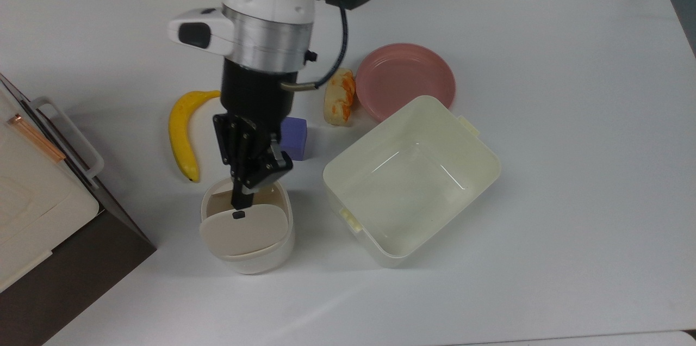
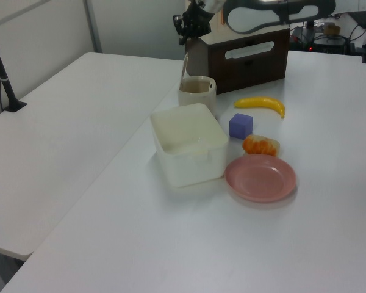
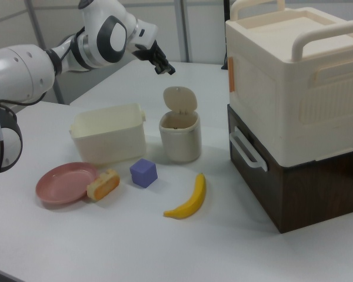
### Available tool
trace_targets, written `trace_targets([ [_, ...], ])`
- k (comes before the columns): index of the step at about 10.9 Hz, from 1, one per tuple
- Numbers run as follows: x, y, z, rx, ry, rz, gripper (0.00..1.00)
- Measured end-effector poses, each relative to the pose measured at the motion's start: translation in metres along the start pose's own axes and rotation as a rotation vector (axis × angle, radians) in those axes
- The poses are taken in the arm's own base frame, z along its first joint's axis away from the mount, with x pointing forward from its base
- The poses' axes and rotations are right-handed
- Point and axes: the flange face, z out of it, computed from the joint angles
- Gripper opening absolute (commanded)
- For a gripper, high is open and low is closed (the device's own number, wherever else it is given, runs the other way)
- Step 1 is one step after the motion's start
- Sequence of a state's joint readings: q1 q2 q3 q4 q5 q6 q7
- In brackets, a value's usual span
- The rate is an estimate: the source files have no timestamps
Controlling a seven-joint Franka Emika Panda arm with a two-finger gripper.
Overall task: Close the trash can
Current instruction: 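Push the raised flip lid down onto the trash can rim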
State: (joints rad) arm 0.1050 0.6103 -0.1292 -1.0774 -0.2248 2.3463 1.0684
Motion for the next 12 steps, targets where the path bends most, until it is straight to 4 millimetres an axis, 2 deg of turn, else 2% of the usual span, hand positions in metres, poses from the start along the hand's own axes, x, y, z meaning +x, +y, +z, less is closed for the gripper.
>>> trace_targets([
  [4,-0.016,0.001,0.034,-0.038,0.006,-0.021,0.0],
  [8,-0.018,0.003,0.04,-0.055,0.021,-0.069,0.0],
  [12,-0.024,0.014,0.053,-0.129,-0.033,-0.262,0.0],
])
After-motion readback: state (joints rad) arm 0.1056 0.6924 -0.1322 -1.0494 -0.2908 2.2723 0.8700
